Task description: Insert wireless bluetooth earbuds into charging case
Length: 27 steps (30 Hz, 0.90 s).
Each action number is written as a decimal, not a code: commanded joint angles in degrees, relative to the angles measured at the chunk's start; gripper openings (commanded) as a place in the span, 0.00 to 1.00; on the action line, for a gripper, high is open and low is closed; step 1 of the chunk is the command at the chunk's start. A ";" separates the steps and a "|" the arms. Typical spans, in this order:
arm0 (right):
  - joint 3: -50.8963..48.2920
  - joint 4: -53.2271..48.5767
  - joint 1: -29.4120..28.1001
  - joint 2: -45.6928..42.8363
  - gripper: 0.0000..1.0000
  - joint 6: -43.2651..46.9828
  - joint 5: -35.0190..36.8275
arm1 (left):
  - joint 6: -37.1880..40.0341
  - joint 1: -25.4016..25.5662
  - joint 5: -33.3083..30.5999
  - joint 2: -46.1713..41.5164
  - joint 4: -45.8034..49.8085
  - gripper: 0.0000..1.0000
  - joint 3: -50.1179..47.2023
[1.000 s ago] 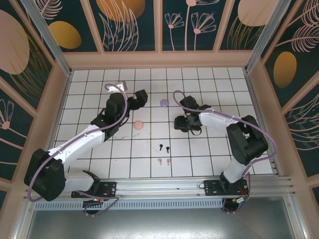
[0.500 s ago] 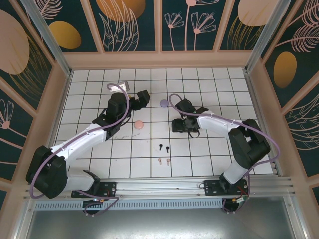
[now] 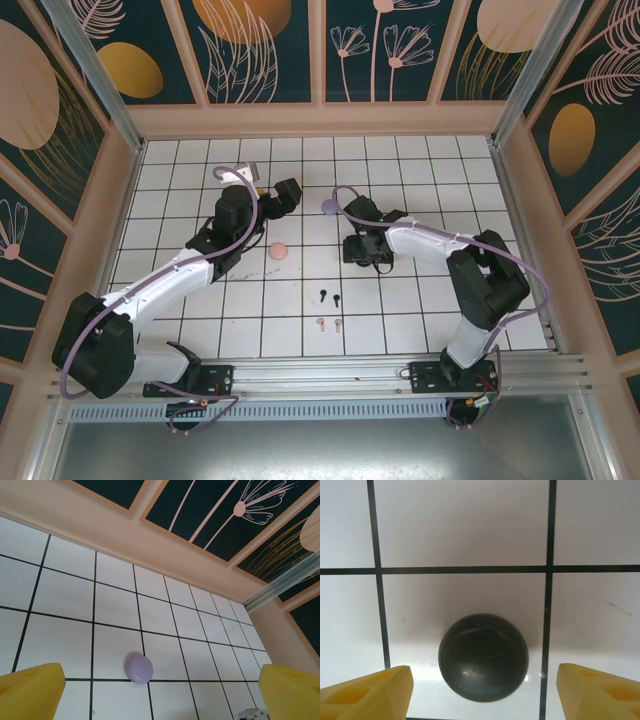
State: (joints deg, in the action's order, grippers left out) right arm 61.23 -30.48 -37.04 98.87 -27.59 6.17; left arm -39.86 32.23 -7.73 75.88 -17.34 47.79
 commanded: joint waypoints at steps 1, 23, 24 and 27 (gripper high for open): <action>1.70 -1.32 -0.62 2.08 0.75 -0.44 1.28 | 1.80 -0.23 -0.39 -0.66 0.43 0.99 0.02; 3.46 -0.68 -0.92 6.25 0.66 -0.70 2.53 | 2.12 -0.24 -0.10 -0.12 0.31 0.99 -0.34; 3.37 -0.64 -0.93 6.40 0.65 -0.71 2.53 | 2.14 -0.24 -0.10 -0.14 0.38 0.99 -0.33; 3.28 -0.39 -0.86 6.90 0.62 -0.71 2.53 | 1.98 -0.24 0.12 -0.25 0.11 0.99 -0.41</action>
State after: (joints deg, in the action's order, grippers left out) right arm 63.42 -30.28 -37.52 104.42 -27.57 7.53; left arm -39.03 32.23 -7.92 75.88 -16.45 47.79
